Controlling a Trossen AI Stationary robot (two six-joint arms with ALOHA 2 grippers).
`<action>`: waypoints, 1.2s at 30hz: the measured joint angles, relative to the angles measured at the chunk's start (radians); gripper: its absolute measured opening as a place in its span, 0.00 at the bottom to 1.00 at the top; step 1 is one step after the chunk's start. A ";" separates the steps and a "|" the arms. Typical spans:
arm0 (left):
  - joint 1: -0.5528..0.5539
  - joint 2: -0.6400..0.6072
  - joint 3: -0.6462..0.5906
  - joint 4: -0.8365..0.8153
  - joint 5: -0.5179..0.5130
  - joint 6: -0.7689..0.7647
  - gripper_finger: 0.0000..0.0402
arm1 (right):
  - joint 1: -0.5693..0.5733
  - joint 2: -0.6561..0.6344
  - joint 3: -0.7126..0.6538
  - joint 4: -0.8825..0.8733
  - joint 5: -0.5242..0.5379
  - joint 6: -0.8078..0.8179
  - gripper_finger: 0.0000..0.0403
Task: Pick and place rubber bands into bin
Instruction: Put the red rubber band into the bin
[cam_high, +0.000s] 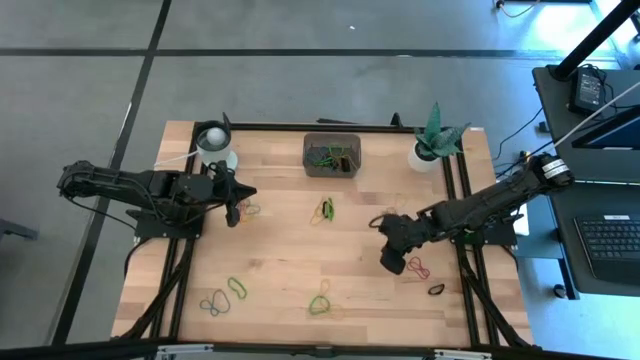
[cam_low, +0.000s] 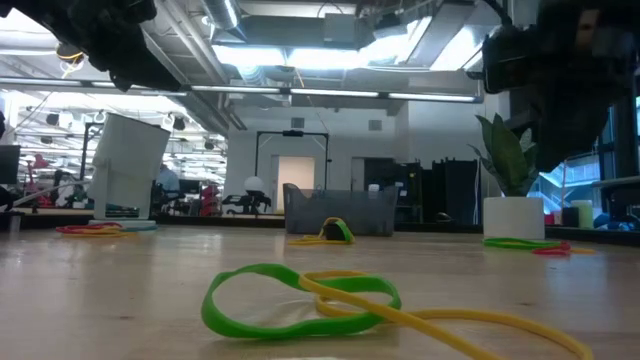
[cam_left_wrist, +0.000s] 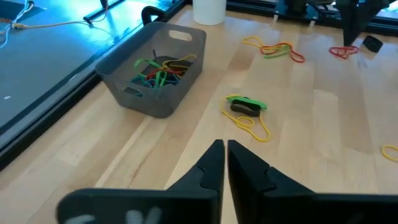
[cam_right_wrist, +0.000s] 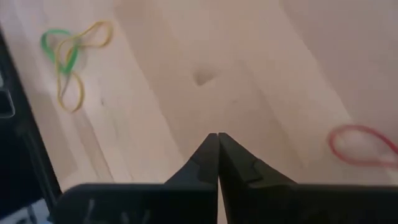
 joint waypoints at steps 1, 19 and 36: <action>0.000 0.002 0.000 0.000 -0.002 -0.007 0.07 | 0.000 0.000 -0.013 0.025 0.000 -0.027 0.01; 0.120 0.297 0.238 -0.460 -0.051 -0.341 0.17 | -0.126 -0.128 -0.068 0.138 -0.004 -0.544 0.00; 0.309 0.673 0.224 -0.637 0.262 -0.304 0.19 | -0.293 -0.298 -0.068 0.061 -0.087 -0.708 0.00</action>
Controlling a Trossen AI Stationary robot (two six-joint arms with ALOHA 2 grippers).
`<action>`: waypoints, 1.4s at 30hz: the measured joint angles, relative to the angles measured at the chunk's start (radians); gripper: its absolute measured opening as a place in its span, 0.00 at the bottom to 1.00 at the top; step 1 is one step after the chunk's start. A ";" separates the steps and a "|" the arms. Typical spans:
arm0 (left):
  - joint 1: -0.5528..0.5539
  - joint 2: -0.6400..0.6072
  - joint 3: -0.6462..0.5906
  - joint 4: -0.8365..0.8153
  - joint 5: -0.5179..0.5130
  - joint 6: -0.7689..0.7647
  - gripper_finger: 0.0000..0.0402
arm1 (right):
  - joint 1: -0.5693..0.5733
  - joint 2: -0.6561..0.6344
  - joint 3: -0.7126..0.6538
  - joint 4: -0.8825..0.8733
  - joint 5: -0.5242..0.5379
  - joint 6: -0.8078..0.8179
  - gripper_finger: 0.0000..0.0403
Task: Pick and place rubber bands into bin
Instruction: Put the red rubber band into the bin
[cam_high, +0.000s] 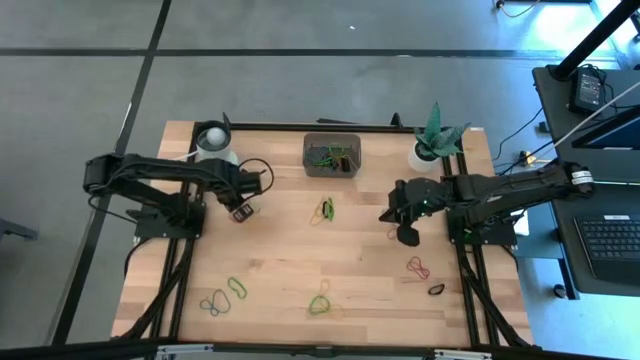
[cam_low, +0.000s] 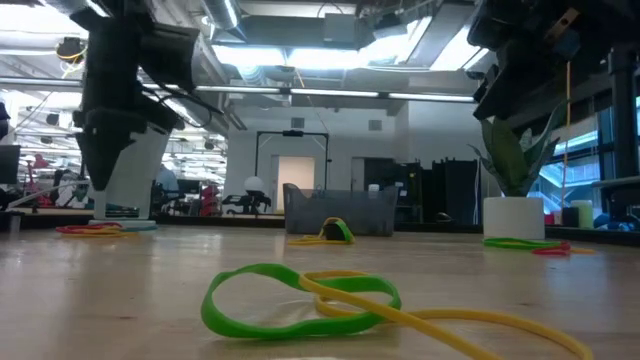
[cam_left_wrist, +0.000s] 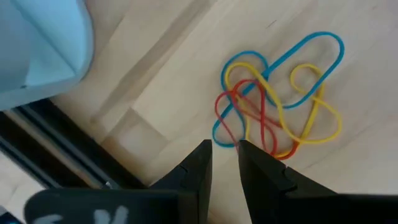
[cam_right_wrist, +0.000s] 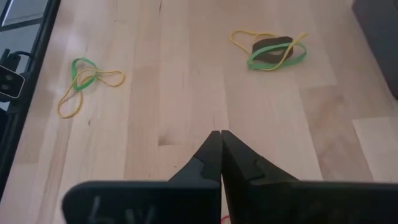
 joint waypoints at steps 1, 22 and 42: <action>0.002 0.008 0.000 0.018 0.000 0.006 0.19 | 0.000 0.000 0.000 0.000 0.000 -0.001 0.00; 0.109 0.253 0.000 0.111 0.009 0.068 0.19 | 0.000 0.000 0.000 0.002 -0.001 0.074 0.00; 0.109 0.276 0.000 0.143 0.031 0.165 0.13 | 0.000 0.000 0.000 0.002 0.001 0.072 0.00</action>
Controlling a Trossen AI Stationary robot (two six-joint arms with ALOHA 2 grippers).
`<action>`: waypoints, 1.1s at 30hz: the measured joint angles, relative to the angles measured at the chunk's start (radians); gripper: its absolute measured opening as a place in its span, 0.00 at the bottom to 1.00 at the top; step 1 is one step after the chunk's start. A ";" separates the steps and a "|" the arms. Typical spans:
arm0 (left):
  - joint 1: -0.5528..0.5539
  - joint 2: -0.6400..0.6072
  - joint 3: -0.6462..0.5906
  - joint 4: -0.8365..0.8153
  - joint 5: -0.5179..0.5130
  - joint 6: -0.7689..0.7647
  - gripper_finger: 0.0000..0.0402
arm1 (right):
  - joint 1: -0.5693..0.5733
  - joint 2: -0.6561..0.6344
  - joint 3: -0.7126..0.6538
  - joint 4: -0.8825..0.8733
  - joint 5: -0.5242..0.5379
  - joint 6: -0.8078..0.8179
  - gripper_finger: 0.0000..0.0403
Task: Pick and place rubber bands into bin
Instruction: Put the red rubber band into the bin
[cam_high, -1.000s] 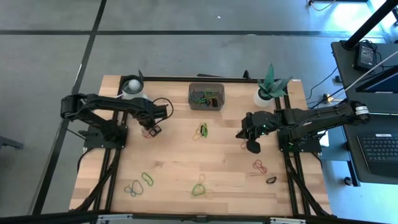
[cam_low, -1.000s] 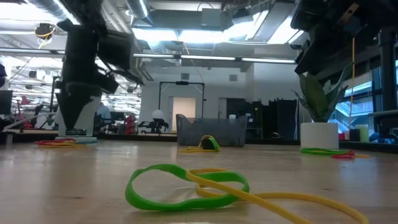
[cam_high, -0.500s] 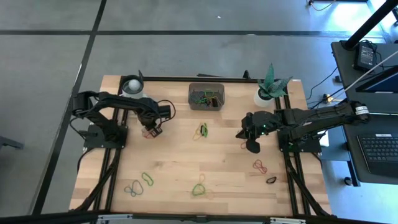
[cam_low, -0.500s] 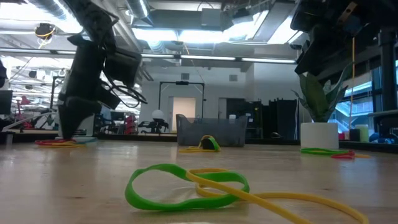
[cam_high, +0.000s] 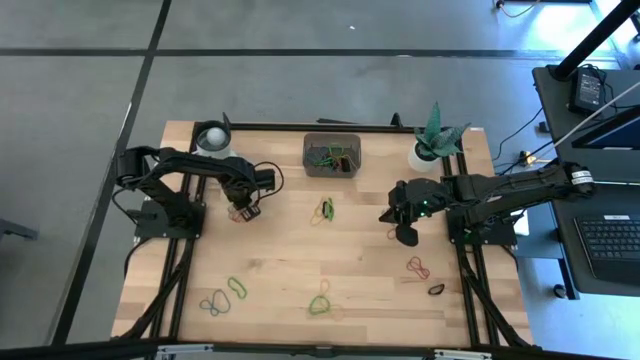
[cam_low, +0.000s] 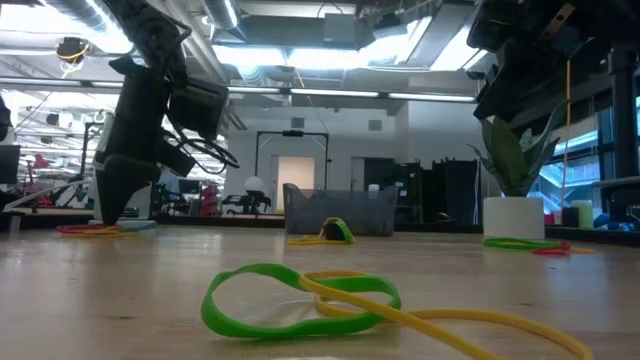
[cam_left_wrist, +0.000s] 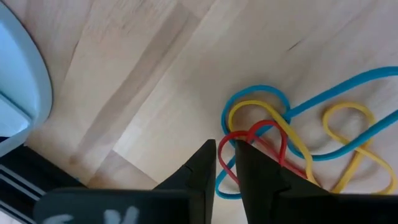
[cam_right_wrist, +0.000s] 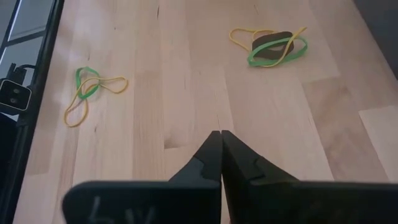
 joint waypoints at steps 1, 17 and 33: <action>0.000 0.000 0.000 0.000 0.000 0.000 0.12 | 0.000 0.000 0.000 0.000 0.000 0.000 0.00; -0.040 -0.060 0.057 -0.107 0.043 -0.107 0.01 | 0.000 0.000 0.000 0.000 0.000 -0.029 0.00; -0.218 -0.298 0.269 -0.219 -0.013 -0.408 0.01 | 0.000 0.000 0.000 -0.005 0.070 -0.114 0.00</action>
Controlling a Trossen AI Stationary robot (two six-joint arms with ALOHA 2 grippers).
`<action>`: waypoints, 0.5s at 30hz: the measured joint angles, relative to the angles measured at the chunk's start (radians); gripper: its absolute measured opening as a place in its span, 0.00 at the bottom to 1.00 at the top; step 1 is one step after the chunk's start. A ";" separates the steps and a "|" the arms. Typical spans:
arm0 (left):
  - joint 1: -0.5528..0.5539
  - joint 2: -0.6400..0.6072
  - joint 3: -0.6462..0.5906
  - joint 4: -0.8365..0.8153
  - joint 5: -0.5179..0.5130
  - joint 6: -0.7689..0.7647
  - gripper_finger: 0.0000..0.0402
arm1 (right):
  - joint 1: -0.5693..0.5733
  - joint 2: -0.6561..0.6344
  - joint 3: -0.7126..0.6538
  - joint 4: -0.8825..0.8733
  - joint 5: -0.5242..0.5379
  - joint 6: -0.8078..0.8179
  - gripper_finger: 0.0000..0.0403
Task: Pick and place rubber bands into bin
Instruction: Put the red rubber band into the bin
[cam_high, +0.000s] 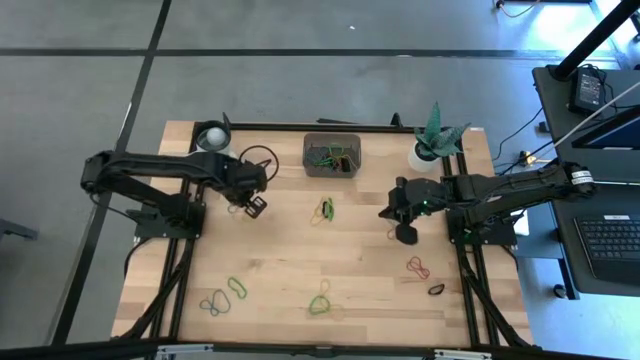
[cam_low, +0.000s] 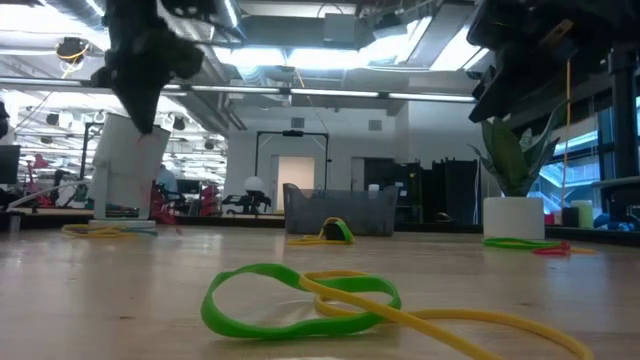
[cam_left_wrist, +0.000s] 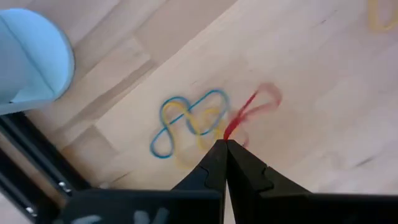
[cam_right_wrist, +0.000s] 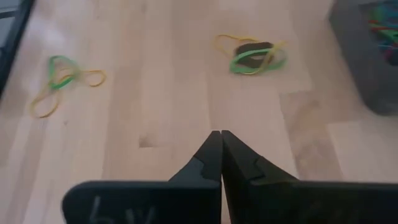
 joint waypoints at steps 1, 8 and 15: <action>-0.012 -0.001 0.013 0.001 -0.004 -0.015 0.01 | 0.000 0.000 0.000 0.000 0.015 0.003 0.00; -0.088 0.004 0.109 0.028 -0.098 -0.089 0.01 | 0.000 0.000 0.000 -0.001 0.044 0.003 0.00; -0.105 0.003 0.195 0.204 -0.209 -0.056 0.01 | 0.000 0.001 0.000 -0.007 0.044 0.003 0.00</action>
